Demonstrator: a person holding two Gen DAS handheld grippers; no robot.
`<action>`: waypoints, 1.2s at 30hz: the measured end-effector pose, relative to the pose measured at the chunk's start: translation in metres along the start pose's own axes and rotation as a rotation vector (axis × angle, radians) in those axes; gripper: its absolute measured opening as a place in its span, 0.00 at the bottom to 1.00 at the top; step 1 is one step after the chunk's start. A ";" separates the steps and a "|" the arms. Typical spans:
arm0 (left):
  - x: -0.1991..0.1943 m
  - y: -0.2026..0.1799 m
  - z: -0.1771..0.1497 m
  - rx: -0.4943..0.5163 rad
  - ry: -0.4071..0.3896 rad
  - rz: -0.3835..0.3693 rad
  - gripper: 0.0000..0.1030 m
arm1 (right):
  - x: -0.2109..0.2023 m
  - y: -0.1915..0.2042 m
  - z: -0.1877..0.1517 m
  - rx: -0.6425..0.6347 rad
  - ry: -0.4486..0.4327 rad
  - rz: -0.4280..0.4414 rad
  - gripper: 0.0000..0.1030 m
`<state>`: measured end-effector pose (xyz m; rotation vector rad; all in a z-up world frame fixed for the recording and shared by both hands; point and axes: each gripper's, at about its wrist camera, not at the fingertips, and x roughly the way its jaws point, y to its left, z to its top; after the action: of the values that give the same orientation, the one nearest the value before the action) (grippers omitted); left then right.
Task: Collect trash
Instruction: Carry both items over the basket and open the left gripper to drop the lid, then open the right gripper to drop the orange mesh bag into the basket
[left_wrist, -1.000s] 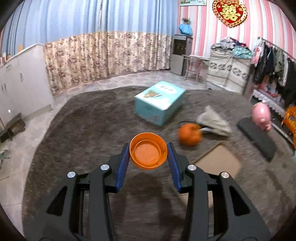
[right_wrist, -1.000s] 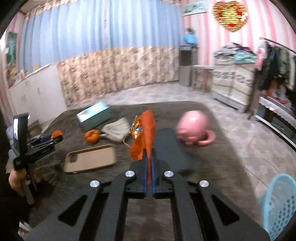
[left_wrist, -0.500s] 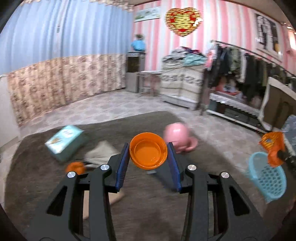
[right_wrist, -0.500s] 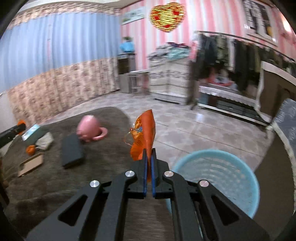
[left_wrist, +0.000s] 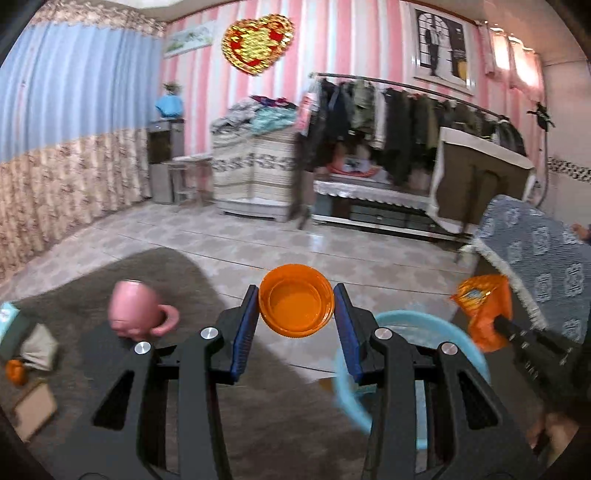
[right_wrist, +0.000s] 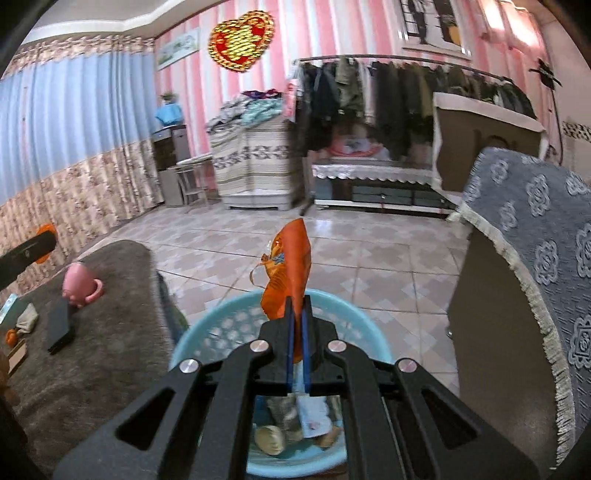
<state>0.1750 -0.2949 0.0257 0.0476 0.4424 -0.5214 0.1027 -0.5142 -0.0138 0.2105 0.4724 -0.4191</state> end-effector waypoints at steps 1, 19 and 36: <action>0.007 -0.009 0.001 0.003 0.005 -0.011 0.39 | 0.001 -0.005 -0.002 0.010 0.001 -0.004 0.03; 0.133 -0.083 -0.044 0.115 0.191 -0.088 0.43 | 0.032 -0.044 -0.015 0.067 0.062 -0.058 0.03; 0.080 -0.021 -0.018 0.071 0.068 0.054 0.94 | 0.052 -0.012 -0.023 0.028 0.105 -0.078 0.04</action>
<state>0.2199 -0.3478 -0.0226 0.1458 0.4872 -0.4829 0.1301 -0.5359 -0.0604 0.2423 0.5791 -0.4931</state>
